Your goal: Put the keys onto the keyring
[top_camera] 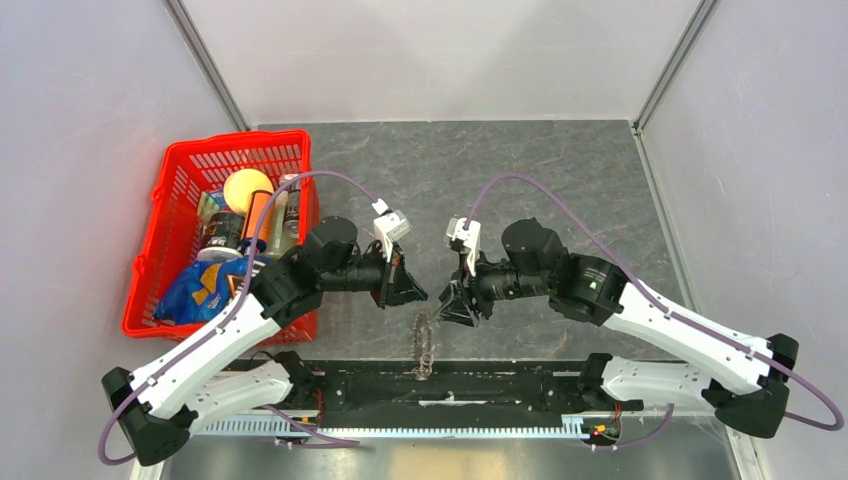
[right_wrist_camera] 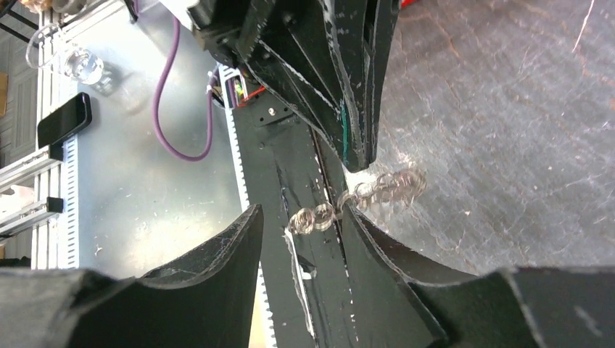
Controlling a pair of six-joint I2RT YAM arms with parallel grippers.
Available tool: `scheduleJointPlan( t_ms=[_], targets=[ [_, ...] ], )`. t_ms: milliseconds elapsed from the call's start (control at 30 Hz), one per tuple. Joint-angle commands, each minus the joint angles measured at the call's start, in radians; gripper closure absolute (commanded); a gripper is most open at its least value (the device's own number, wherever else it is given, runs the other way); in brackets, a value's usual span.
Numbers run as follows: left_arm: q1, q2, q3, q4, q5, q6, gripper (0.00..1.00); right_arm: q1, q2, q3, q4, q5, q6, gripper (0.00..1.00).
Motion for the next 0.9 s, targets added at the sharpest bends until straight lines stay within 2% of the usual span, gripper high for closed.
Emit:
scheduleJointPlan(
  t_ms=[0,300,500,667,733,867],
  targets=[
    [-0.004,-0.02,0.04,0.023,0.063,0.032,0.98,0.003,-0.041,0.064,0.0,-0.013,-0.054,0.48],
    [-0.004,-0.009,-0.005,0.02,0.003,0.026,0.98,0.003,-0.047,-0.019,-0.033,0.108,0.024,0.46],
    [-0.003,0.045,-0.022,0.024,-0.028,0.007,0.98,0.002,-0.115,-0.092,-0.039,0.188,0.095,0.43],
    [-0.004,0.1,-0.042,0.05,-0.028,-0.028,0.97,0.003,-0.168,-0.14,-0.081,0.324,0.188,0.4],
    [-0.004,0.112,-0.052,0.064,-0.032,-0.042,0.94,0.003,-0.175,-0.157,-0.098,0.364,0.225,0.38],
    [-0.005,0.138,-0.061,0.084,-0.052,-0.062,0.78,0.003,-0.183,-0.193,-0.116,0.417,0.289,0.36]
  ],
)
